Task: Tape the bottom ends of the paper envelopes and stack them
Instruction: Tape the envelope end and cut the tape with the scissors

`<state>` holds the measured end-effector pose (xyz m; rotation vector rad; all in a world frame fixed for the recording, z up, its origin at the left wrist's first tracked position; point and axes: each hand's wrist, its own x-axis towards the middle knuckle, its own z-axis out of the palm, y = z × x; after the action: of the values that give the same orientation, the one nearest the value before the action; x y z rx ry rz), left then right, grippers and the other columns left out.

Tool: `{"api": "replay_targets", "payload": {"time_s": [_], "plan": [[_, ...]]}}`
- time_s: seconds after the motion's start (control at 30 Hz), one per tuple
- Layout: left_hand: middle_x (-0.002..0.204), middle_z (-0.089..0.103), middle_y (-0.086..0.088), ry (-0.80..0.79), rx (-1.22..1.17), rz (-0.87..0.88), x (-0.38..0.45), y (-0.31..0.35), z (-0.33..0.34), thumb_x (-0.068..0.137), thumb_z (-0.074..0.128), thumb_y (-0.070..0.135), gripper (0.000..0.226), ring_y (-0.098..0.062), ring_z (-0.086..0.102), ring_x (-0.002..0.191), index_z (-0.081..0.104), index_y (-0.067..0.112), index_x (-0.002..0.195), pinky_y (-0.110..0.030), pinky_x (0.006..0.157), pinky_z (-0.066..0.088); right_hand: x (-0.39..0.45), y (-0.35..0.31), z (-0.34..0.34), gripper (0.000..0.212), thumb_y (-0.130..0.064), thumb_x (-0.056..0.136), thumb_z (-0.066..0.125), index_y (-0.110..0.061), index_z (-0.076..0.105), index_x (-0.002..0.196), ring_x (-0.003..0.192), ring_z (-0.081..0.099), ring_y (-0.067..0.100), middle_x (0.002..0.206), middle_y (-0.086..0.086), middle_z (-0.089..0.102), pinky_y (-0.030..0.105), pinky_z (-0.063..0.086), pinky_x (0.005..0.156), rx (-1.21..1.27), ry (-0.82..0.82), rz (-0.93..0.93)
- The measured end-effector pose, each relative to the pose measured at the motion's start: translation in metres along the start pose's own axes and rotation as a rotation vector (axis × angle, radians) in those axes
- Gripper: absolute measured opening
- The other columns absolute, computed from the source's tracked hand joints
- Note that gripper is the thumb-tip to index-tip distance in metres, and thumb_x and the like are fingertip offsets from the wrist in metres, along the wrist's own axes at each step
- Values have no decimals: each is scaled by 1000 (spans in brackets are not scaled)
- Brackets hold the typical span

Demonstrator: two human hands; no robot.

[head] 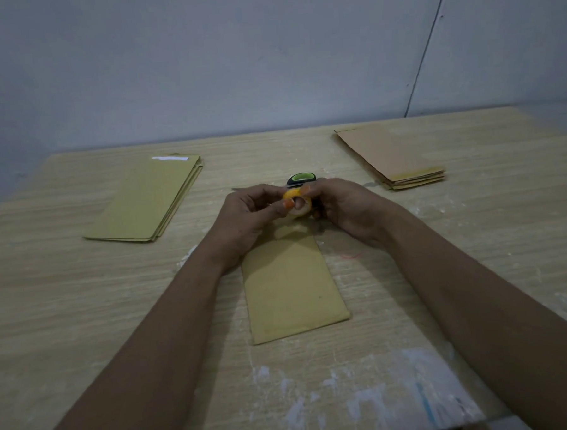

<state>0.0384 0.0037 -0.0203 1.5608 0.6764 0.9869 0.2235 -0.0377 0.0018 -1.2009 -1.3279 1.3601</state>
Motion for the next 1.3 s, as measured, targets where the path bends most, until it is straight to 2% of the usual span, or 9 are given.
{"api": "replay_targets", "payload": {"time_s": [0.17,0.37,0.47,0.53,0.63,0.87,1.07,1.13,1.3], "plan": [[100,73,-15,1,-4,11,-4,5,0,77,71,17,30,-19,65,91,71,3,103,-25,82,52,2,-2,7,22,-33,73,57,-18,72,76,73,49,17,77,1,64,27,41,60,-97,70,22],[105,72,-23,6,24,17,-3,5,1,78,72,20,34,-22,61,91,71,1,106,-28,81,50,-1,-3,2,18,-32,71,62,-22,76,75,74,52,13,80,1,65,29,40,65,-32,25,16],[108,70,-26,6,17,9,-5,6,1,76,72,19,36,-26,62,93,70,-1,107,-39,88,50,0,-5,9,28,-26,85,58,-24,74,63,59,51,6,71,-3,63,24,39,60,-128,70,39],[109,69,-28,-2,6,8,-4,6,0,76,73,19,33,-29,60,94,71,3,105,-44,90,48,0,-4,9,32,-23,91,55,-24,75,66,57,52,5,71,-4,64,23,40,59,-111,81,51],[109,70,-25,-23,14,-1,-3,5,1,77,73,21,30,-26,61,95,72,8,104,-37,87,49,-2,-2,2,22,-23,92,54,-20,73,81,67,57,8,78,-1,66,26,43,61,-8,25,38],[98,70,-16,-24,17,13,-4,5,-1,80,71,14,25,-18,58,85,70,4,104,-21,74,48,0,-3,7,17,-27,84,58,-19,69,74,65,50,11,73,0,61,24,43,56,-114,106,59],[89,72,-3,-45,25,0,-3,5,1,87,69,8,16,-9,58,78,71,9,102,-17,70,47,-1,-2,-1,17,-29,78,58,-19,70,83,69,55,11,77,0,65,25,44,59,-1,40,35],[87,71,-1,-45,25,7,-3,6,0,87,68,4,15,-8,57,76,71,9,101,-17,69,47,0,-2,2,14,-28,81,58,-18,68,79,64,52,9,73,-1,64,24,42,57,-74,49,38],[99,70,-12,-47,36,27,-2,4,-1,88,67,5,17,-20,59,88,70,7,105,-23,77,49,1,-3,9,24,-26,84,59,-22,69,62,57,50,6,67,-5,63,23,39,55,-135,81,41]]}}
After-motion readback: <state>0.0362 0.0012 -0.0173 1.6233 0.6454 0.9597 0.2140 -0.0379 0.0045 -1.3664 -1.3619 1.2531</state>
